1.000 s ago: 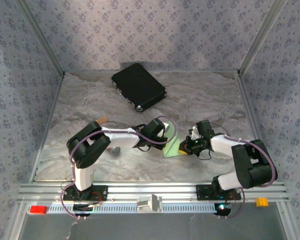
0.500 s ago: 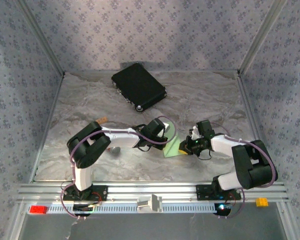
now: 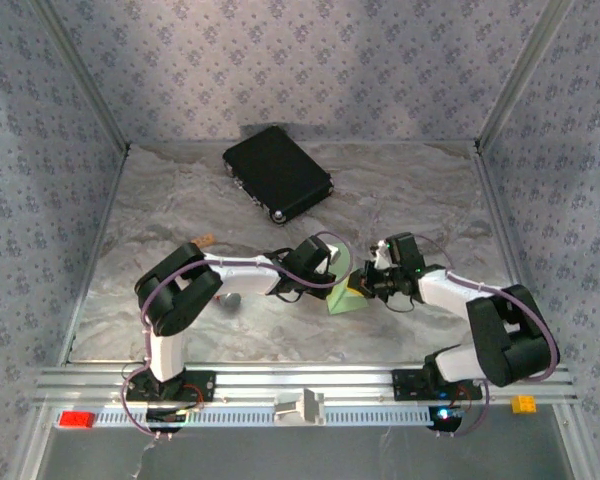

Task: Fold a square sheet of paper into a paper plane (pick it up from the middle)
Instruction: Fold the triangle a second time at the center of the table.

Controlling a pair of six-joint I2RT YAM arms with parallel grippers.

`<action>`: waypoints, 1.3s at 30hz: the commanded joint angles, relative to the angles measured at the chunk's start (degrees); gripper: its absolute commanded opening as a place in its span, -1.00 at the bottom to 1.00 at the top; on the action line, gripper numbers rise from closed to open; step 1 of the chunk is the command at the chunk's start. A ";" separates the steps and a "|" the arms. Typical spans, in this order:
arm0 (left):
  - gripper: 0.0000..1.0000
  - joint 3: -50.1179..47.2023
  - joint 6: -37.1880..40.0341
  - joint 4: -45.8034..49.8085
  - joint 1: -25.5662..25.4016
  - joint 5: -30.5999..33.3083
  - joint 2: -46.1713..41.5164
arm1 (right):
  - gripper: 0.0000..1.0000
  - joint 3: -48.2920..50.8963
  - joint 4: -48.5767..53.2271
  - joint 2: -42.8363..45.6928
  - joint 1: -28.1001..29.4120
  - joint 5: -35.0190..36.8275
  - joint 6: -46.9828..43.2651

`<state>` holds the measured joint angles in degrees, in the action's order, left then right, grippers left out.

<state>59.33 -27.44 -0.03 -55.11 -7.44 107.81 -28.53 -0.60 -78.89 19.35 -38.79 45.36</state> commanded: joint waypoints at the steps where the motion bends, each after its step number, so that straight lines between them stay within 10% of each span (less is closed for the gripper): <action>1: -0.98 1.02 1.25 1.27 0.29 -0.28 1.37 | -0.96 -2.25 -2.55 -1.46 1.32 0.26 2.44; 39: -0.99 1.40 1.78 3.10 0.30 -0.63 1.88 | -0.93 -1.24 -4.08 -6.39 0.03 1.24 0.92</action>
<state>59.96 -26.79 0.25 -55.07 -7.73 108.22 -27.94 -8.73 -88.03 20.10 -38.28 47.97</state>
